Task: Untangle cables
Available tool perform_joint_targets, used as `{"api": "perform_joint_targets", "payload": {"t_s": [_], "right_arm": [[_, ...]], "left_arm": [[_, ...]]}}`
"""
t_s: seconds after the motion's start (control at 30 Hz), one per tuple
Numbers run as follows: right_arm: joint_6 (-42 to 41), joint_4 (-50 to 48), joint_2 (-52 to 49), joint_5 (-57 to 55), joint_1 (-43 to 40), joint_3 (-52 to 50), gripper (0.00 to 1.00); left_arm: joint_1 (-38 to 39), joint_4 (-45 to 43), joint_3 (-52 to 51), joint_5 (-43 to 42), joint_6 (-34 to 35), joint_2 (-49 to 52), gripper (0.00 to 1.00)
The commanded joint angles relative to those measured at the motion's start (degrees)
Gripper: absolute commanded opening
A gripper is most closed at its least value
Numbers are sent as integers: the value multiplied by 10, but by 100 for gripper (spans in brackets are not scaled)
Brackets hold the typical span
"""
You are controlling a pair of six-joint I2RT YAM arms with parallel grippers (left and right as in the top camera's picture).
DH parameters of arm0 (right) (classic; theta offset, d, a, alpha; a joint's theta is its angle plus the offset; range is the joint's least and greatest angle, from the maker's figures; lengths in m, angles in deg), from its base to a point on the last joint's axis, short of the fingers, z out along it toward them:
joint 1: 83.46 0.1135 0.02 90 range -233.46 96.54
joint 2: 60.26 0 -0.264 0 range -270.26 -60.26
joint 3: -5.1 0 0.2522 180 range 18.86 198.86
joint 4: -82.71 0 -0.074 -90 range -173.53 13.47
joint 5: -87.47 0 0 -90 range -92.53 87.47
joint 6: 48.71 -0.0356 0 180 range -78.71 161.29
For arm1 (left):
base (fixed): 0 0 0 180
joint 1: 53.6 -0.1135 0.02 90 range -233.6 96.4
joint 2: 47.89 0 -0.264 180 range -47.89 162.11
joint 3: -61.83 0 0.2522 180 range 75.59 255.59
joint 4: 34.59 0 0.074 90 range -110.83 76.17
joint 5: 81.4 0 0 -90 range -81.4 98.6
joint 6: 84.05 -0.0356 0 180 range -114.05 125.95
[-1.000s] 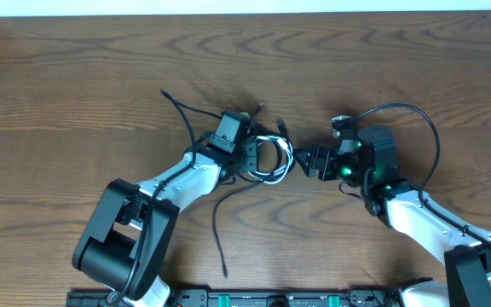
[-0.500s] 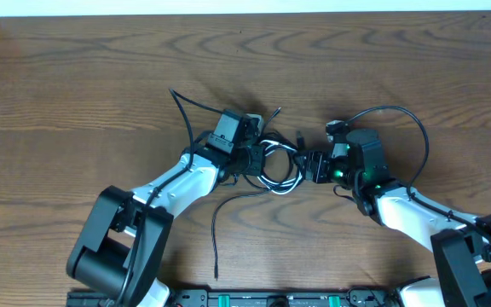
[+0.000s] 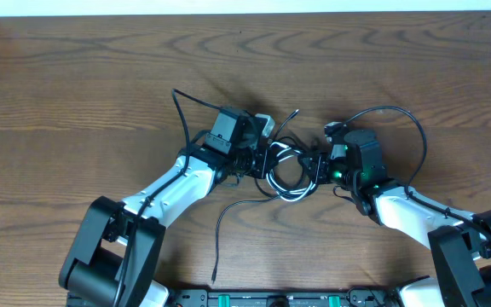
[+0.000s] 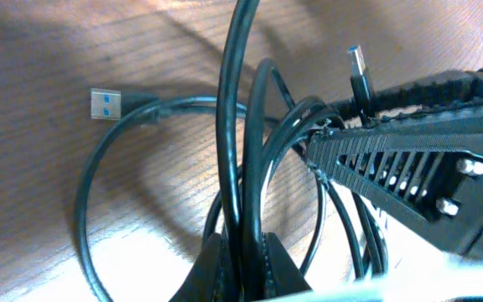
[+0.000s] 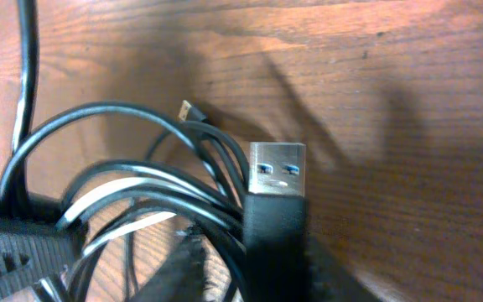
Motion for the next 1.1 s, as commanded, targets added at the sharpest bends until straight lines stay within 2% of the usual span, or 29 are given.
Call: {"api": "perform_joint_targets", "payload": {"t_s": [0.0,0.13,0.27,0.4,0.57,0.77,0.83,0.93,1.03,1.07], "right_arm": [[4,-3,-4,23,3,7,14],[17,-4,8,33,3,7,10],[38,-3,59,63,3,7,8],[44,-2,108,91,3,7,1],[44,-2,141,178,3,7,1],[45,-5,146,332,-7,7,1],[45,-5,146,380,-17,7,1],[57,-3,146,446,-41,7,1],[58,9,146,438,-66,7,1],[58,17,146,419,-82,7,1]], "left_arm": [[-14,1,5,33,-9,-17,7],[-30,3,5,99,-5,-17,7],[-34,4,5,98,0,-17,7],[-33,3,5,98,8,-17,7],[-33,-6,5,103,8,-17,7],[-35,-23,5,270,65,-17,8],[-38,-32,5,303,80,-17,8],[-50,-57,5,308,94,-17,8],[-65,-78,5,295,127,-17,8],[-73,-89,5,256,126,-17,8]]}}
